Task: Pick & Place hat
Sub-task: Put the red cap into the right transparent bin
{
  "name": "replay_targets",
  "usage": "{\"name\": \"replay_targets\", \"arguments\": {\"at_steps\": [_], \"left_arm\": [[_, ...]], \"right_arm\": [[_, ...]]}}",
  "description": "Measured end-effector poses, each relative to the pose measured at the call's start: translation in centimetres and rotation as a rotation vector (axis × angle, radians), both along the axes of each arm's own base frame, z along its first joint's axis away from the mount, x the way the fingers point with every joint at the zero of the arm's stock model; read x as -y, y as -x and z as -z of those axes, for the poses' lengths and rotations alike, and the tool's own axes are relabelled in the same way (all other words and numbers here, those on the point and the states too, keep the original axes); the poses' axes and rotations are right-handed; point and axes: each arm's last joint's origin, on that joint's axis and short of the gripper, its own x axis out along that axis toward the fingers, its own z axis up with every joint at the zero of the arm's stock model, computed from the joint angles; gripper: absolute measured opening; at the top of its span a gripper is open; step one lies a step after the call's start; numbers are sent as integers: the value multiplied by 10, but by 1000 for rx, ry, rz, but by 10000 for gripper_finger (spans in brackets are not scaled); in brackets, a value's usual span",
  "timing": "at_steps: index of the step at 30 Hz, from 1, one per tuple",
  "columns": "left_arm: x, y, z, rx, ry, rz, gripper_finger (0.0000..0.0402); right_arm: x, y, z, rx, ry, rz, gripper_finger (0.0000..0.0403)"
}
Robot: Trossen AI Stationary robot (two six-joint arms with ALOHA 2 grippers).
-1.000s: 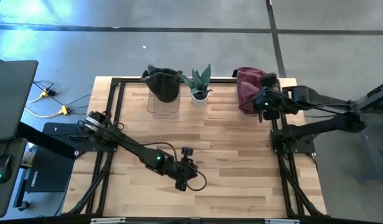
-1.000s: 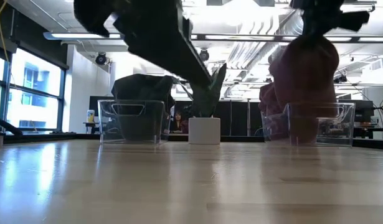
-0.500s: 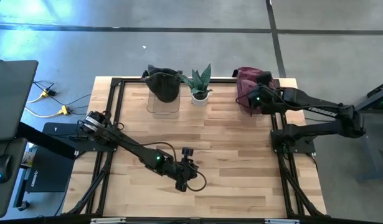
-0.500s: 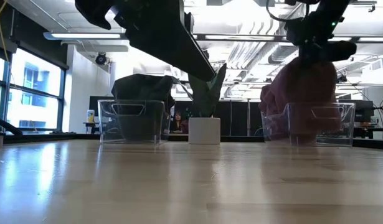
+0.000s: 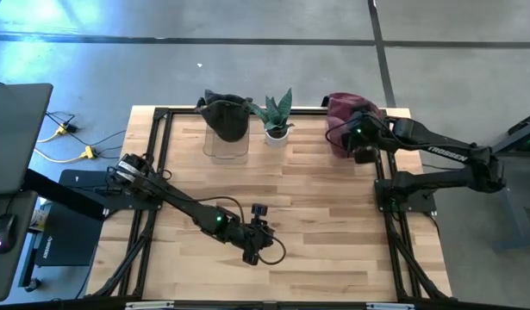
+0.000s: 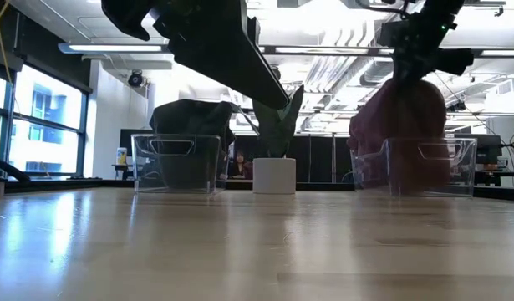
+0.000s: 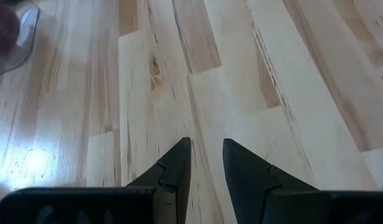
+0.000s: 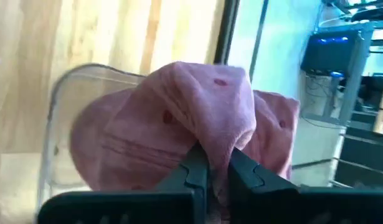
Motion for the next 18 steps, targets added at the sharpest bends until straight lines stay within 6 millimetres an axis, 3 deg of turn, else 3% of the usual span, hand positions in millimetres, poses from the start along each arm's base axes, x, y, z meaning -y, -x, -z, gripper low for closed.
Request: {"name": "replay_targets", "arguments": {"at_steps": [6,18], "left_arm": [[0,0,0,-2,4,5,87],[0,0,0,-2,5,5,87]], "right_arm": [[5,3,0,-2,-5,18,38],[39,14,-6,142,-10,170,100]]}}
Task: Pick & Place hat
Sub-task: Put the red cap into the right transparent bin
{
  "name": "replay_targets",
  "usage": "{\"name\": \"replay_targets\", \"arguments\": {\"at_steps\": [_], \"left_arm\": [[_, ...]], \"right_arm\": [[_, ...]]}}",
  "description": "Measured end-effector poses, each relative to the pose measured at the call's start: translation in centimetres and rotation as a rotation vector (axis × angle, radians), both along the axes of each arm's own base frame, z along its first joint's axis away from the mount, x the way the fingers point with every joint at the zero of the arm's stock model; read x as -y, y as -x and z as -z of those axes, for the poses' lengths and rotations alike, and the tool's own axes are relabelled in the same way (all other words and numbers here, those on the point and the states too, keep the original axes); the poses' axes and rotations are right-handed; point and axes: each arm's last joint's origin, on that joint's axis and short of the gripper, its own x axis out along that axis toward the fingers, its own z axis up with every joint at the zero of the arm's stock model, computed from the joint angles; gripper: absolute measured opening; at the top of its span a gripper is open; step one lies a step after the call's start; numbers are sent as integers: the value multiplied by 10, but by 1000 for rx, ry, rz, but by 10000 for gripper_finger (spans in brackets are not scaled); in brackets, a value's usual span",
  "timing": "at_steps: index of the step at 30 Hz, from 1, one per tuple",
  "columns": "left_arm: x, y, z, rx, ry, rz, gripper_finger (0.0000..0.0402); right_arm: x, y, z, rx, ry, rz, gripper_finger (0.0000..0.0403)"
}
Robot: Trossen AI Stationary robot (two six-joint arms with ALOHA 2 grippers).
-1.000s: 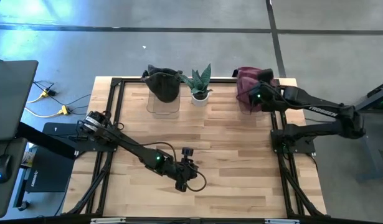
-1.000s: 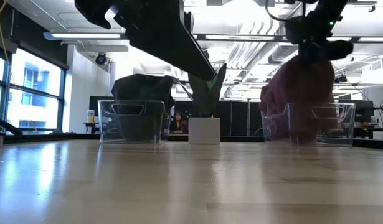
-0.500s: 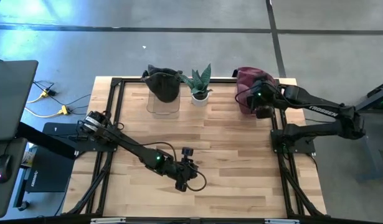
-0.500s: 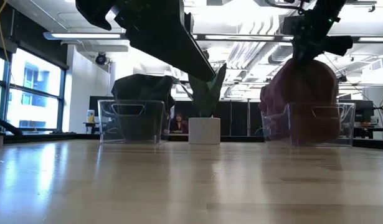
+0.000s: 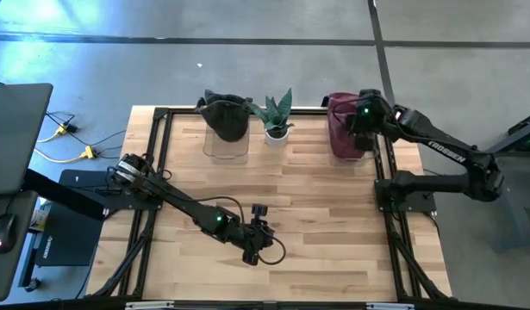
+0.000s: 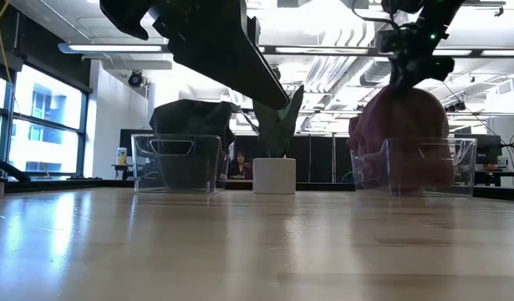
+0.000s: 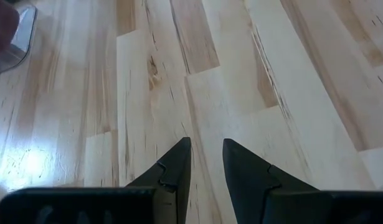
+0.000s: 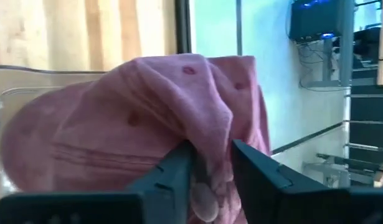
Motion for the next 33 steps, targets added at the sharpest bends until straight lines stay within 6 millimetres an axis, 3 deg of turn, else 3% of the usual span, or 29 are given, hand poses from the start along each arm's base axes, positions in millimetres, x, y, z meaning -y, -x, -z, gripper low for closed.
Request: {"name": "replay_targets", "arguments": {"at_steps": [5,11,16,26,30,33], "left_arm": [[0,-1,4,-10,-3,1,87],[1,-1,4,-10,-3,8,87],[1,-1,4,-10,-18,22,87],[-11,-7,4,-14,9,7,87],[-14,-9,3,-14,26,8,87],[-13,-9,3,-21,54,19,87]], "right_arm": [[2,1,-1,3,14,29,151],[-11,2,6,12,-106,70,221],[-25,0,2,59,-143,174,239],[-40,5,-37,324,-286,413,207],[-42,-1,-32,361,-516,362,155],[-34,-6,-18,278,-537,377,97]]}}
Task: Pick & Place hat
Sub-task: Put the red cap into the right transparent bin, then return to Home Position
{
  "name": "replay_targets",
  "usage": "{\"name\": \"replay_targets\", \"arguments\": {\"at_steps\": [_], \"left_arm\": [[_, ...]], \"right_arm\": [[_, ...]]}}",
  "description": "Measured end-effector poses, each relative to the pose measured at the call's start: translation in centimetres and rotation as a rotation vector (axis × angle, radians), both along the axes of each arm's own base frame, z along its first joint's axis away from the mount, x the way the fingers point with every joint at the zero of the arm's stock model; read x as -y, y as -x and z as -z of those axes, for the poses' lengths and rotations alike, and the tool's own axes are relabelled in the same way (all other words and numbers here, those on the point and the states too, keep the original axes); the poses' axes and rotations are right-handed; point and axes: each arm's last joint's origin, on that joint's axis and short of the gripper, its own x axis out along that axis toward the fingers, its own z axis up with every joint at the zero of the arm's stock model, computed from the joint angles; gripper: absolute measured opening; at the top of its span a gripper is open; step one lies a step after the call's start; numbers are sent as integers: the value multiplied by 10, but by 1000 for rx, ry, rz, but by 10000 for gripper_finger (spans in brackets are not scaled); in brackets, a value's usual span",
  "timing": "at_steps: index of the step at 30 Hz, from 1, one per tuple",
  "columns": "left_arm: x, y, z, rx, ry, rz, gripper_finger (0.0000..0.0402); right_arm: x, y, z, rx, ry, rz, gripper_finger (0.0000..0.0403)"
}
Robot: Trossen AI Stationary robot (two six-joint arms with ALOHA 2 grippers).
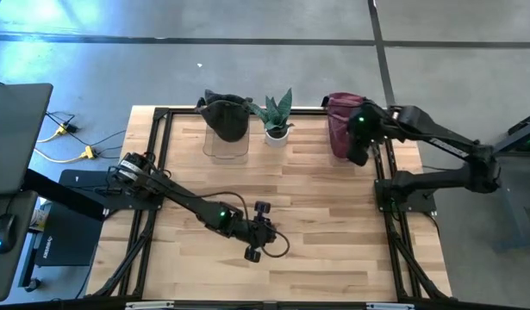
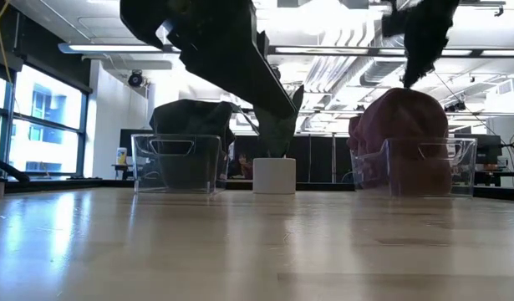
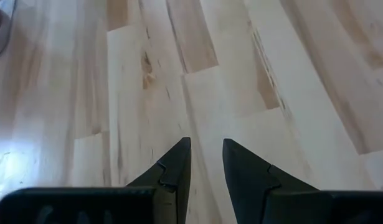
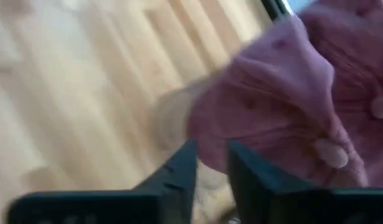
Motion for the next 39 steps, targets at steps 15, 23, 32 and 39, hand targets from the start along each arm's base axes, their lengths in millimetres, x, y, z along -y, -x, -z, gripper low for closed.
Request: {"name": "replay_targets", "arguments": {"at_steps": [15,23,32,39], "left_arm": [[2,-2,8,-33,26,27,87],[-1,4,7,-81,29,-22,87],[-9,31,-32,-78,-31,-66,87],[-32,87,-25,-11,-44,-182,87]], "right_arm": [[73,-2,20,-76,140,124,27],[36,10,1,31,111,177,6],[-34,2,-25,356,35,-32,5],[-85,-9,18,590,-92,-295,5]]}}
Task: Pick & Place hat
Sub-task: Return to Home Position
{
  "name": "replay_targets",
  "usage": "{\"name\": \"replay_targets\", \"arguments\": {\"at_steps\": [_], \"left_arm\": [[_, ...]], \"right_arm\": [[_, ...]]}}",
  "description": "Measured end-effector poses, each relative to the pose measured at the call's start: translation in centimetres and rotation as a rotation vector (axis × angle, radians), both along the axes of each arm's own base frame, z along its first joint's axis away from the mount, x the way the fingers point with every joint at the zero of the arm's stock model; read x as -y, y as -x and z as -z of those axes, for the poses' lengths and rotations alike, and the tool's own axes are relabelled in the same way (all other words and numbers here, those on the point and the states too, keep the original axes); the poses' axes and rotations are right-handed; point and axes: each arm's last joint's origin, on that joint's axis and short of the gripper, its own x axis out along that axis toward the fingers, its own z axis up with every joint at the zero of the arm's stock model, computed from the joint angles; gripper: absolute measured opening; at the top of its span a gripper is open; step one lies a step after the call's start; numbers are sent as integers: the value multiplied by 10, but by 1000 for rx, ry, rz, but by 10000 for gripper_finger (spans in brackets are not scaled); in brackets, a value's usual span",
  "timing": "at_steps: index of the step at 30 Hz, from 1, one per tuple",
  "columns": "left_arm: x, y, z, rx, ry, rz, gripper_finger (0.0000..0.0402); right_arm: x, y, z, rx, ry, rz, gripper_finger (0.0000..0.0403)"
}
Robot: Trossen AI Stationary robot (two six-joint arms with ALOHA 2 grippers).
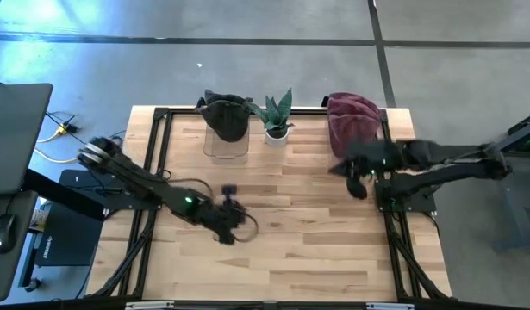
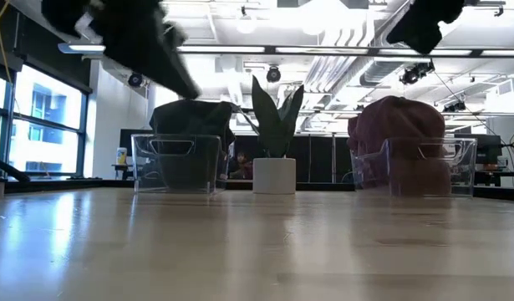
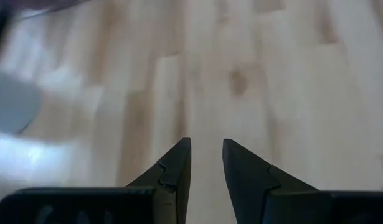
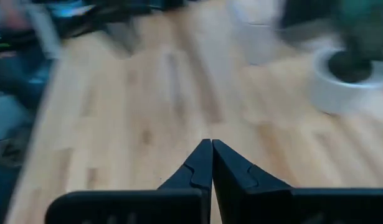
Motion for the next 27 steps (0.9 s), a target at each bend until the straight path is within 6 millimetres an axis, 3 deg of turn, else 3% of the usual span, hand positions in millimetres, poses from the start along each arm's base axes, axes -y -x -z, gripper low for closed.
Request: {"name": "replay_targets", "arguments": {"at_steps": [6,11,17,20,27], "left_arm": [[-29,53,-3,267,114,-40,87],[-55,84,-4,425,190,-73,87],[-82,109,-9,492,270,-44,87],[-96,117,-11,506,266,-89,83],[-120,143,-3,557,216,-164,18]], "right_arm": [[-28,-4,59,238,-35,-235,2],[-25,7,91,464,-16,-298,1],[2,24,110,557,41,-132,1],[10,31,116,582,37,-145,1],[15,43,130,635,27,-170,2]]}}
